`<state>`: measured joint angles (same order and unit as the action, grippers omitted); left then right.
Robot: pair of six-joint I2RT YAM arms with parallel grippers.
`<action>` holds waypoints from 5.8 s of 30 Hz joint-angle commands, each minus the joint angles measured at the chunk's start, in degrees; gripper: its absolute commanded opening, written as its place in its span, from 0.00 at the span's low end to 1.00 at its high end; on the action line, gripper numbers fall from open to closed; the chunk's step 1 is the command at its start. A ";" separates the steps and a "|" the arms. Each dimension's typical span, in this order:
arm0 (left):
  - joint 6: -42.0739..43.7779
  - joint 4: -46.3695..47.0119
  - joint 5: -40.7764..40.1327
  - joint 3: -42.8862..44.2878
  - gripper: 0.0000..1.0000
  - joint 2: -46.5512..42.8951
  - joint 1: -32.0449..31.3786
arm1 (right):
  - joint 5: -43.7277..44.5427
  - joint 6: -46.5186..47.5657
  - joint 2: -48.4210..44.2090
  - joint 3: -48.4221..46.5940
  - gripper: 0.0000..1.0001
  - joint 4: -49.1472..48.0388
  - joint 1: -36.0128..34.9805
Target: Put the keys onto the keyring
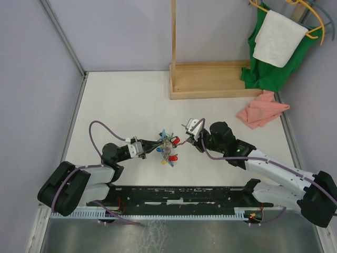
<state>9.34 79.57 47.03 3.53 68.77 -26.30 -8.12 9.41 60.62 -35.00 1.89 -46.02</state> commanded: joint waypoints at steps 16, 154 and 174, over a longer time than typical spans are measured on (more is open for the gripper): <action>-7.60 5.46 13.31 10.30 0.03 2.15 0.79 | -24.15 15.29 3.34 -6.26 0.01 -8.48 -0.93; -11.88 4.37 13.60 10.33 0.03 3.17 0.53 | -21.66 11.26 4.72 -4.47 0.01 -13.81 -3.11; -11.42 3.60 12.65 10.45 0.03 2.96 0.43 | -21.67 10.86 4.53 -4.10 0.01 -14.16 -3.20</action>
<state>-0.84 80.53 60.31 12.69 72.93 -25.74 -29.56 20.82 66.06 -38.83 -9.89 -48.77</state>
